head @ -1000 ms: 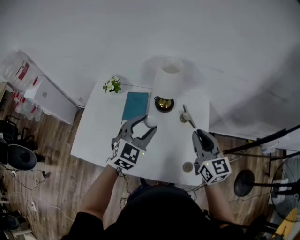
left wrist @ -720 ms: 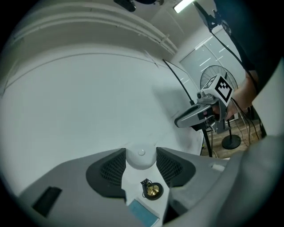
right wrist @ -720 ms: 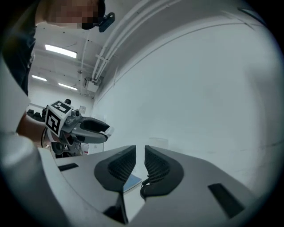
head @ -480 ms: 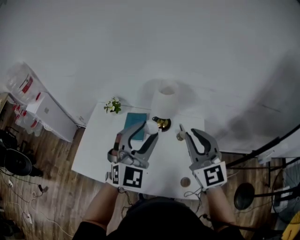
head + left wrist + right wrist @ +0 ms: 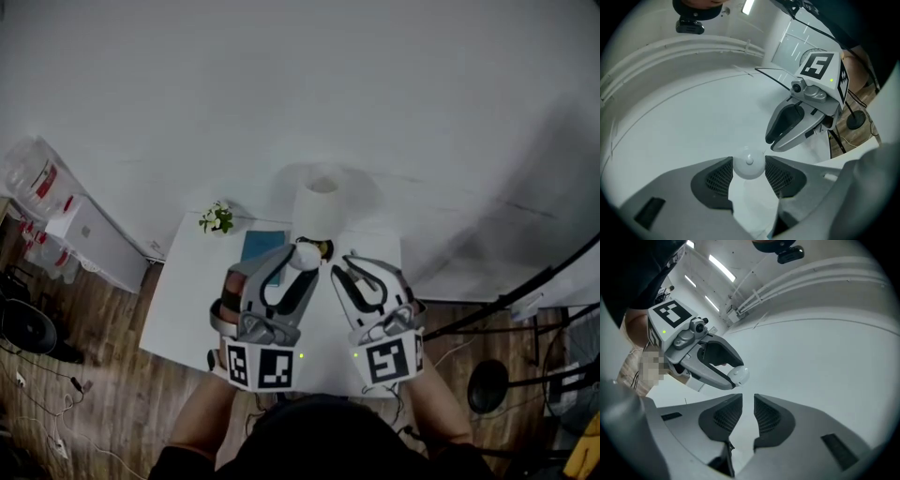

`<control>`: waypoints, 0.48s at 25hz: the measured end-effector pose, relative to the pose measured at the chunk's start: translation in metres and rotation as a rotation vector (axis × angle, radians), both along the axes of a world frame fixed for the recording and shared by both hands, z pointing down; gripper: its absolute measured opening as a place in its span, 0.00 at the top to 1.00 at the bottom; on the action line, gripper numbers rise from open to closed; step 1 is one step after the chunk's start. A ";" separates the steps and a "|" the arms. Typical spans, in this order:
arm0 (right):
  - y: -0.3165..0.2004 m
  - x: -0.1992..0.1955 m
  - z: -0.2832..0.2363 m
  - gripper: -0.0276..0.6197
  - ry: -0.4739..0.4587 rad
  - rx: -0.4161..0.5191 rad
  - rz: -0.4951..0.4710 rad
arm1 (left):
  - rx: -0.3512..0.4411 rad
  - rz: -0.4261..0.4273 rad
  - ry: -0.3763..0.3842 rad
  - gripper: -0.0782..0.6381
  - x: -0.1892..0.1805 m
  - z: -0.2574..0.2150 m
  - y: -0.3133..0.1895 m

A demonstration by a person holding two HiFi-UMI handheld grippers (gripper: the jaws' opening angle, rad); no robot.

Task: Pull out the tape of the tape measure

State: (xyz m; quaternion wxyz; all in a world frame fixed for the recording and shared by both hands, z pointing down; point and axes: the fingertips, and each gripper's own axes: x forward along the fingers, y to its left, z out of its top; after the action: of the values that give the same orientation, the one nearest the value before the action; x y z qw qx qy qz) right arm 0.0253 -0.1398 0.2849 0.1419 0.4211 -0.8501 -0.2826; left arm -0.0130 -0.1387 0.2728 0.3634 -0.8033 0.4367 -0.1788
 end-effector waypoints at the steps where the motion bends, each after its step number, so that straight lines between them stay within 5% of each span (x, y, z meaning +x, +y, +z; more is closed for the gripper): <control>1: 0.000 -0.002 0.002 0.83 0.020 0.007 -0.005 | 0.000 0.000 -0.007 0.59 0.001 0.002 0.000; 12: 0.001 -0.010 0.033 0.83 0.357 0.141 0.018 | -0.027 0.009 -0.159 0.59 0.015 0.032 -0.003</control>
State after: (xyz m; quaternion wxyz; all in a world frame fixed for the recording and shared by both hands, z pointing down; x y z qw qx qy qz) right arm 0.0157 -0.1387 0.3181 0.2633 0.3807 -0.7857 -0.4103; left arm 0.0020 -0.1412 0.3049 0.3869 -0.7934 0.4003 -0.2462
